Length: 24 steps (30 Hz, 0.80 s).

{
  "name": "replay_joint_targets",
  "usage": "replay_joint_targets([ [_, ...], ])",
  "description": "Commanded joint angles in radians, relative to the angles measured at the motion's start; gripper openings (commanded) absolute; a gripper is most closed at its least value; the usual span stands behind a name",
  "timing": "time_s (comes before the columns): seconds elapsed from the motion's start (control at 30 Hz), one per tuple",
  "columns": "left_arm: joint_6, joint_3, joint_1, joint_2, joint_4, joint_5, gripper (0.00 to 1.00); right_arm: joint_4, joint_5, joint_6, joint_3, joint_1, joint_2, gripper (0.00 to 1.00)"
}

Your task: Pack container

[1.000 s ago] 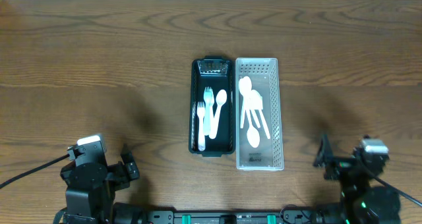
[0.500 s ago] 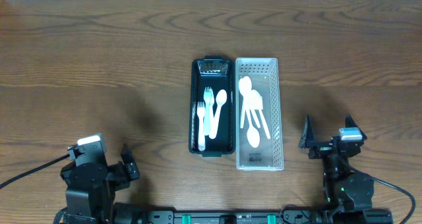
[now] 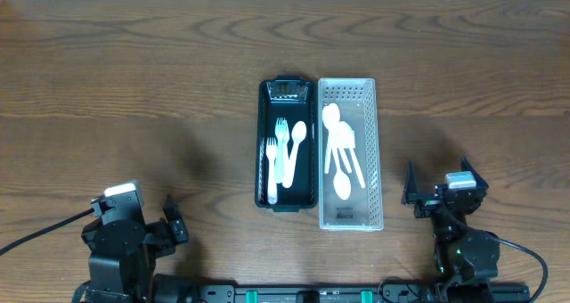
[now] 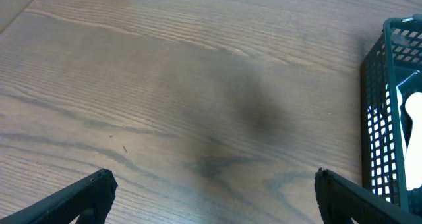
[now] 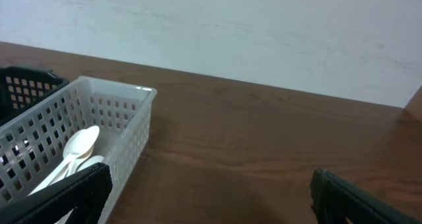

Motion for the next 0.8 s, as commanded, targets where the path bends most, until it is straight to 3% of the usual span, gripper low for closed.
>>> replay_joint_targets([
  [0.0,-0.01,0.0,-0.003,-0.003,-0.002,-0.011,0.98,-0.002,-0.015,-0.017,-0.004,-0.008,-0.007,0.99],
  [0.77,-0.005,-0.001,0.03,-0.014,-0.004,-0.013,0.98,-0.002,-0.015,-0.017,-0.004,-0.008,-0.007,0.99],
])
